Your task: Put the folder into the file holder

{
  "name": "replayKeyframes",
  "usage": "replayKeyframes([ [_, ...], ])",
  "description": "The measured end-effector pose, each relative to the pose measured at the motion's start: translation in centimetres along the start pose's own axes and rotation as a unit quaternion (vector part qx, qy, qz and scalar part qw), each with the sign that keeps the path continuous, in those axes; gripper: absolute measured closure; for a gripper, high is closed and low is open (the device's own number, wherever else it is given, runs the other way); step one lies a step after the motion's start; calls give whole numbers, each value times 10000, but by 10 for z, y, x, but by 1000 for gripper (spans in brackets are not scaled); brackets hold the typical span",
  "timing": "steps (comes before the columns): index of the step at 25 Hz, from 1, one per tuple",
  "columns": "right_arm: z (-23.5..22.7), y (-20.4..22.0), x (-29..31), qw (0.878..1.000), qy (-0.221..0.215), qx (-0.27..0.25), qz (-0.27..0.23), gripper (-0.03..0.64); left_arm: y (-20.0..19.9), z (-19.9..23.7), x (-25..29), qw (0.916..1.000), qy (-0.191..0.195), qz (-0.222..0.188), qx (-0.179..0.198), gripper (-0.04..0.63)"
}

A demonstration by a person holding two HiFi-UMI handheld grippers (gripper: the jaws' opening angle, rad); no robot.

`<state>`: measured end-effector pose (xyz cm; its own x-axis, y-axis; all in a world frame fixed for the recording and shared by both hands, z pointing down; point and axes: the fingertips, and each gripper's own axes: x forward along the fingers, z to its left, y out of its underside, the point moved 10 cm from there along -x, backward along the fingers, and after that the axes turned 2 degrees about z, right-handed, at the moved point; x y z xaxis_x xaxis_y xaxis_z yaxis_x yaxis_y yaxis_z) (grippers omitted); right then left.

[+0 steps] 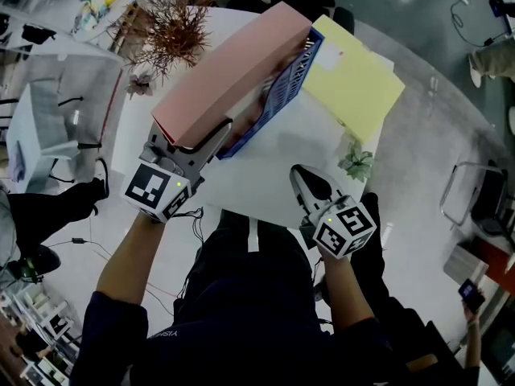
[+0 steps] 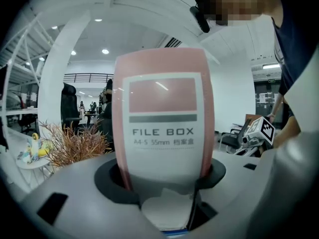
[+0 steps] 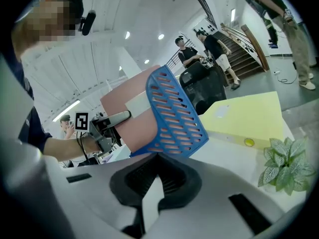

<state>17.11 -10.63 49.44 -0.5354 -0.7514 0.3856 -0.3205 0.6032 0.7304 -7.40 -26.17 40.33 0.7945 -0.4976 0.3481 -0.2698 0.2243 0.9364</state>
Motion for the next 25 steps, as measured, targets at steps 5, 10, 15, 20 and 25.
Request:
replayKeyframes([
  [5, -2, -1, 0, 10000, -29, -30, 11, 612, 7, -4, 1, 10000, -39, -27, -5, 303],
  [10, 0, -2, -1, 10000, -33, -50, 16, 612, 12, -5, -2, 9999, -84, -58, -60, 296],
  [15, 2, -4, -1, 10000, -51, -65, 9, 612, 16, -9, -2, 9999, -120, -52, -25, 290],
  [20, 4, -3, -3, 9999, -52, -97, -2, 612, 18, -12, -1, 9999, -119, -26, -33, 281],
  [25, 8, -4, -5, 9999, -63, -128, -9, 612, 19, -15, -2, 10000, -36, 26, -81, 276],
])
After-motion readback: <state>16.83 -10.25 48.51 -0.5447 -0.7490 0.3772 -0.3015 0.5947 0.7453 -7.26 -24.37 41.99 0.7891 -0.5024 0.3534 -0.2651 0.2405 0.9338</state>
